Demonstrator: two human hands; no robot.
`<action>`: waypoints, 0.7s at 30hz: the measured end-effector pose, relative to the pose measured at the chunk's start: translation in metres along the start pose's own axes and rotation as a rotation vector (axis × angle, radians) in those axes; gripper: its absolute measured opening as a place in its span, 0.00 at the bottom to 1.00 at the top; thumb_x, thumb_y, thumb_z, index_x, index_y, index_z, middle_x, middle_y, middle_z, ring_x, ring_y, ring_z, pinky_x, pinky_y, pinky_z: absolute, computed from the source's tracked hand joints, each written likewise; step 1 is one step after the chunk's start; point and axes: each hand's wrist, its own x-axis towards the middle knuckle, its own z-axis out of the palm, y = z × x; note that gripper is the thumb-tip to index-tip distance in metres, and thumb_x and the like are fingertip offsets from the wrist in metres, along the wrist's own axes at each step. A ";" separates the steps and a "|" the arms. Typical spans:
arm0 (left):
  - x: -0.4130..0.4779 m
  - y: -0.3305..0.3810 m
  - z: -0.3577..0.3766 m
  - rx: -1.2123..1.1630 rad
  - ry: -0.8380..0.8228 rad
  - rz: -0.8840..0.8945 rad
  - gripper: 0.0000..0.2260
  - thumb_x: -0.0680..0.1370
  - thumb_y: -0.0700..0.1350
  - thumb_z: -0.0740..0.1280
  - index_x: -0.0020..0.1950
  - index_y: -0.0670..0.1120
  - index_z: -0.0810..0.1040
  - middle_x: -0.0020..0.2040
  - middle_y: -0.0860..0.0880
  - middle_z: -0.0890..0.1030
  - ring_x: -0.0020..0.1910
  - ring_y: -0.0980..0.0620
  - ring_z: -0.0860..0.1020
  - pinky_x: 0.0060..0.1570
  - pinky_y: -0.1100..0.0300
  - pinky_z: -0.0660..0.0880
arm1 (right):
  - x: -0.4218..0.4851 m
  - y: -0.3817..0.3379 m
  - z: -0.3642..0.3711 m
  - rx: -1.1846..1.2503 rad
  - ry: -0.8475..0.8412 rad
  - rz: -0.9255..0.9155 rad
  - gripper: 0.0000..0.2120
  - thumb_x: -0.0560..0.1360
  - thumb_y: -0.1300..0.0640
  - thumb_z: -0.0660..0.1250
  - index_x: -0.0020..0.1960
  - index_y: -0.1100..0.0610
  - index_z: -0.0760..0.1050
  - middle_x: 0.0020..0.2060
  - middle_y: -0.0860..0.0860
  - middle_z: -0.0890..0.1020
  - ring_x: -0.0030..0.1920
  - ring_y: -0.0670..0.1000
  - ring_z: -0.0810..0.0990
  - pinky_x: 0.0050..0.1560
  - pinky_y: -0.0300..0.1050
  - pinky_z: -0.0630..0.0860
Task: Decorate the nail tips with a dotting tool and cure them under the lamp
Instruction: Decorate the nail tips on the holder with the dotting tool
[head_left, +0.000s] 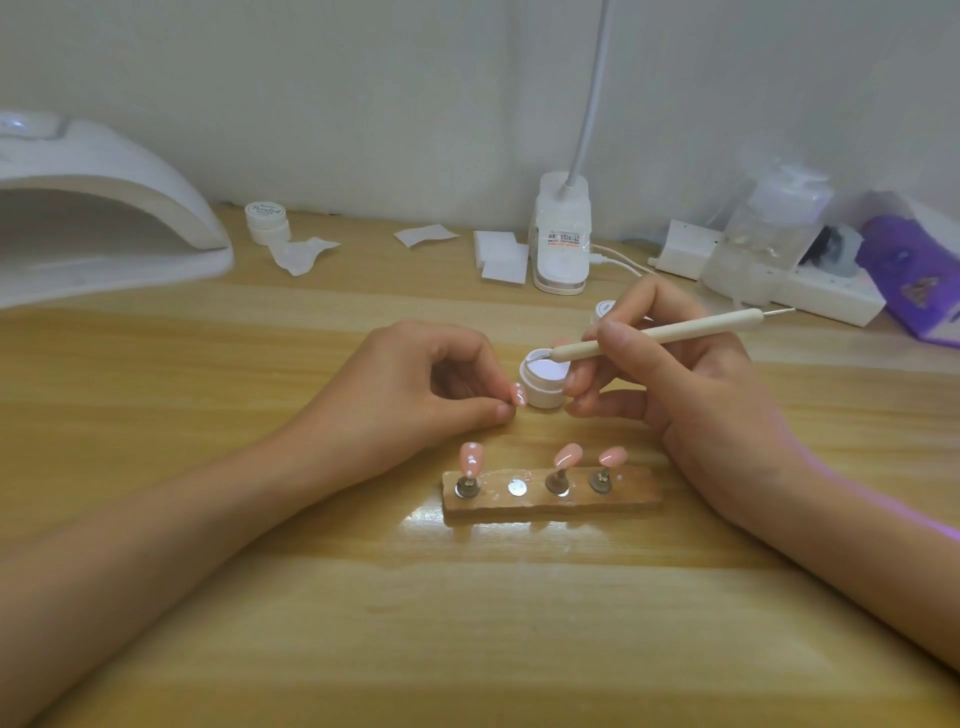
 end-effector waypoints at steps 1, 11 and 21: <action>0.000 0.000 0.000 0.004 0.003 -0.001 0.08 0.70 0.40 0.77 0.37 0.53 0.82 0.33 0.61 0.82 0.31 0.65 0.77 0.33 0.76 0.68 | 0.000 0.000 0.000 -0.002 0.002 -0.001 0.07 0.74 0.51 0.68 0.40 0.51 0.74 0.37 0.56 0.84 0.38 0.51 0.83 0.40 0.43 0.80; -0.001 -0.002 0.000 -0.002 -0.014 0.021 0.11 0.70 0.39 0.77 0.37 0.54 0.82 0.35 0.59 0.82 0.33 0.64 0.78 0.36 0.75 0.70 | -0.001 -0.002 0.001 -0.003 0.003 -0.004 0.07 0.74 0.50 0.68 0.39 0.49 0.75 0.36 0.55 0.83 0.38 0.50 0.83 0.40 0.42 0.80; -0.007 0.039 -0.032 -0.279 0.034 -0.019 0.06 0.71 0.45 0.75 0.39 0.55 0.80 0.40 0.56 0.83 0.42 0.61 0.80 0.46 0.69 0.74 | 0.003 -0.002 -0.005 0.175 0.046 0.087 0.07 0.72 0.51 0.68 0.37 0.51 0.74 0.33 0.54 0.82 0.35 0.48 0.80 0.38 0.41 0.79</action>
